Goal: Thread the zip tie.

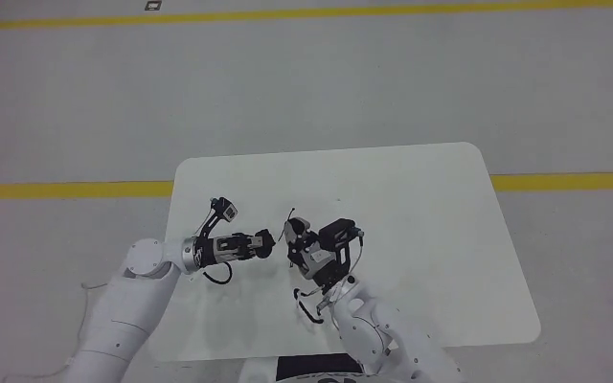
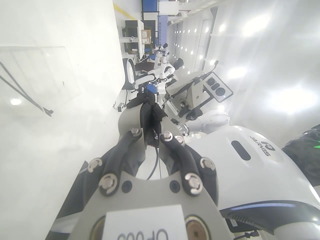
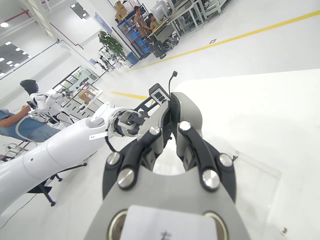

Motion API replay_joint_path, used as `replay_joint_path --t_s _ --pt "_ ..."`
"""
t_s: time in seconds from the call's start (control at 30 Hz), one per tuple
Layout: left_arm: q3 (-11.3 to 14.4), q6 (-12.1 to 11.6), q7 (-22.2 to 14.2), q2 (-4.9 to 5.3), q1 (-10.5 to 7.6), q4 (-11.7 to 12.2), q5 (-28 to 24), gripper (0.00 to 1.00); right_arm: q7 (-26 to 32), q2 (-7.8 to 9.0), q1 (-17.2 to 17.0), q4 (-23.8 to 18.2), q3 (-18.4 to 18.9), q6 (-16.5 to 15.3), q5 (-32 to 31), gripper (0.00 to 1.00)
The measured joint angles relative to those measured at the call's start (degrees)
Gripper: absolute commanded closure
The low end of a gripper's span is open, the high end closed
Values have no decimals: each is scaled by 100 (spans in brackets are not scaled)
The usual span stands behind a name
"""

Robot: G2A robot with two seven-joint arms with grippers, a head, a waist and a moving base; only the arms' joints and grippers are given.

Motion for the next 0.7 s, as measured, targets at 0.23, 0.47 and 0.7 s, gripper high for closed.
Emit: replay_joint_path --t_s 0.23,0.47,0.7 --pt "0 0 0 0 0 0 0 100 63 -18 22 20 -79 146 -304 100" --pt "0 0 0 0 0 0 0 100 101 -42 37 46 -140 179 -382 100" --pt "0 0 0 0 0 0 0 100 139 -57 50 71 -146 174 -412 100"
